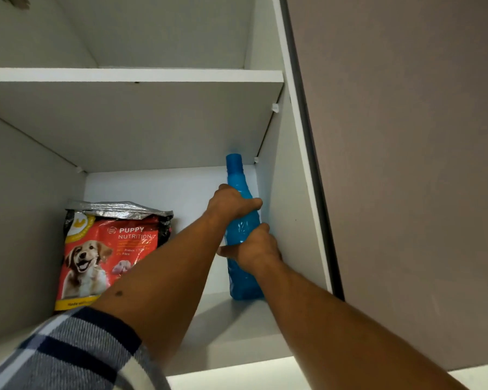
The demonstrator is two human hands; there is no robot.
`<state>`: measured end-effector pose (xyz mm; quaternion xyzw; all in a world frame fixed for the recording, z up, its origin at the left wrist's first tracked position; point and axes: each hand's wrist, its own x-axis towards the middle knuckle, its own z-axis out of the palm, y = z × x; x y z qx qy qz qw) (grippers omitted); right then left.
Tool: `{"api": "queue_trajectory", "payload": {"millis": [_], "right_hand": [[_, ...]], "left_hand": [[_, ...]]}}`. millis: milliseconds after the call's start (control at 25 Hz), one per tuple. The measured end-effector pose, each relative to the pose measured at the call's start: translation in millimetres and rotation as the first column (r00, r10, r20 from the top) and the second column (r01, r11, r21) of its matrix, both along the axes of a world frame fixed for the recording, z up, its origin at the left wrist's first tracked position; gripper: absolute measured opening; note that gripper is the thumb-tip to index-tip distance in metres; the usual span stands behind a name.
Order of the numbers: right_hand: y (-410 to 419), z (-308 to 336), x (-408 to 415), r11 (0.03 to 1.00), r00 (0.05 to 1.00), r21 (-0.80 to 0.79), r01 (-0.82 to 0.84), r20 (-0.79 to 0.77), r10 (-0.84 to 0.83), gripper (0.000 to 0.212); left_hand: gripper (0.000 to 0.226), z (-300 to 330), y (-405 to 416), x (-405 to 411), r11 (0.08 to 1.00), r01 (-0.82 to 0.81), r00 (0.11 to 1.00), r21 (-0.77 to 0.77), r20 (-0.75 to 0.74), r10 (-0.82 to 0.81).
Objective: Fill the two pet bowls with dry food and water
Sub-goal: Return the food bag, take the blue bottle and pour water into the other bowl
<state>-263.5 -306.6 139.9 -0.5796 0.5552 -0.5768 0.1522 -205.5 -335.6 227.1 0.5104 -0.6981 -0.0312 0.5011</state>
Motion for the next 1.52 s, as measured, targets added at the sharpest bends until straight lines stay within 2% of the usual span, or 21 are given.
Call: {"api": "queue_trajectory", "payload": {"millis": [240,520,760,1040,1200,1400,1520], "right_hand": [[13.1,-0.7,1.7,0.981,0.992,-0.182,-0.071,0.092,0.089,0.077],[41.2,-2.5,-2.1,0.967,0.979,-0.191,-0.165,0.085,0.184,0.065],[100.8,-3.9,-4.1,0.960,0.974,-0.213,-0.180,0.097,0.204,0.062],[188.1,-8.4,9.0,0.950,0.987,-0.289,-0.120,0.066,0.145,0.062],[227.7,-22.1,10.7,0.961,0.994,-0.263,-0.081,0.044,0.095,0.070],[271.0,-82.0,13.4,0.976,0.997,-0.215,-0.009,0.076,0.025,0.067],[293.1,-131.5,7.4,0.985,0.996,-0.167,0.052,0.077,-0.040,0.063]], "left_hand": [[0.076,0.6,45.0,15.2,1.000,0.019,1.000,-0.015,0.013,-0.019],[0.078,-1.9,89.6,14.9,0.999,-0.042,0.998,-0.016,0.037,0.042],[0.075,-2.2,148.6,18.6,0.999,0.024,0.999,-0.028,0.023,-0.024],[0.077,-4.6,228.8,35.4,0.993,0.099,0.995,-0.060,0.029,-0.097],[0.078,-19.4,265.3,45.6,0.986,0.155,0.988,-0.067,0.013,-0.154],[0.078,-72.4,310.2,46.3,0.973,0.232,0.970,-0.017,0.076,-0.230],[0.069,-118.9,329.6,44.5,0.939,0.333,0.941,0.085,0.034,-0.337]]}}
